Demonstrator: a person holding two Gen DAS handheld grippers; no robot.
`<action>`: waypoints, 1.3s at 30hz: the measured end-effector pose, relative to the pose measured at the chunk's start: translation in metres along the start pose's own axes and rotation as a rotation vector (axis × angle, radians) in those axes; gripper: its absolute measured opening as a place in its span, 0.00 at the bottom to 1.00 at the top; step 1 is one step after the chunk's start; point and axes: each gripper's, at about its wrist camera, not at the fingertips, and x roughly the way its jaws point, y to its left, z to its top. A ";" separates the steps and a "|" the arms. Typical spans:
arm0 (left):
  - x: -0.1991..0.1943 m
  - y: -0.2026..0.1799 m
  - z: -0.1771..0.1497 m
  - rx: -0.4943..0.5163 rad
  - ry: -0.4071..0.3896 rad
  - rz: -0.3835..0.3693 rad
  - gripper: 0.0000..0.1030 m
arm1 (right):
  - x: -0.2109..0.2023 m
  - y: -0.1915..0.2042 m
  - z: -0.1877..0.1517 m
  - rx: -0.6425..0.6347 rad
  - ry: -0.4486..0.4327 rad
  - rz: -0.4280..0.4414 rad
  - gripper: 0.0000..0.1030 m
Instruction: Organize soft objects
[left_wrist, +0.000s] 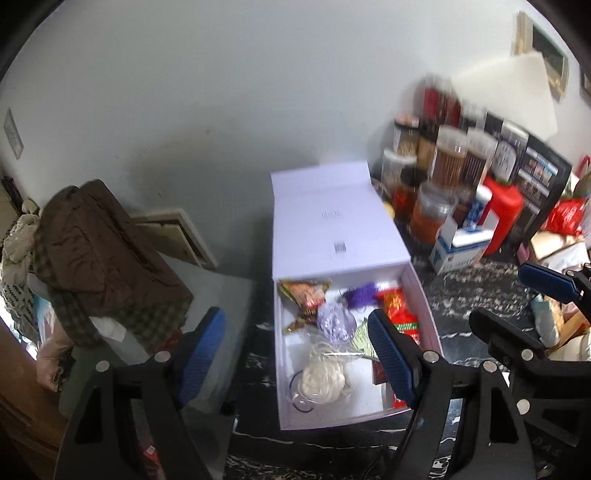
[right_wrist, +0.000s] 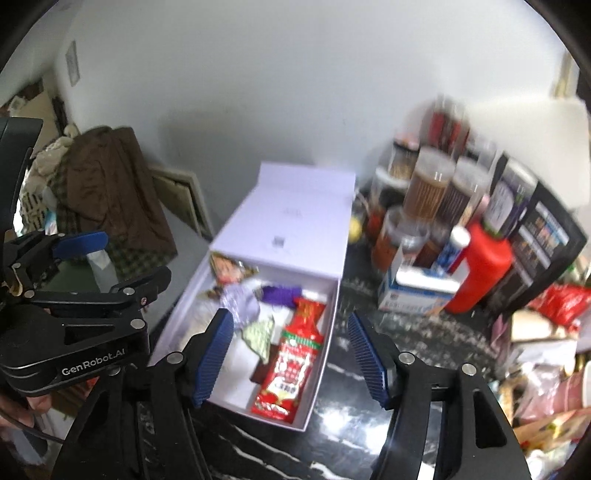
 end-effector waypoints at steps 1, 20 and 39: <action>-0.011 0.003 0.003 -0.008 -0.018 0.000 0.77 | -0.010 0.003 0.004 -0.008 -0.017 -0.003 0.63; -0.160 0.032 0.003 -0.087 -0.206 0.021 0.94 | -0.137 0.021 0.021 -0.001 -0.176 0.029 0.73; -0.215 0.033 -0.077 -0.126 -0.146 0.087 0.94 | -0.186 0.049 -0.040 -0.058 -0.141 0.064 0.77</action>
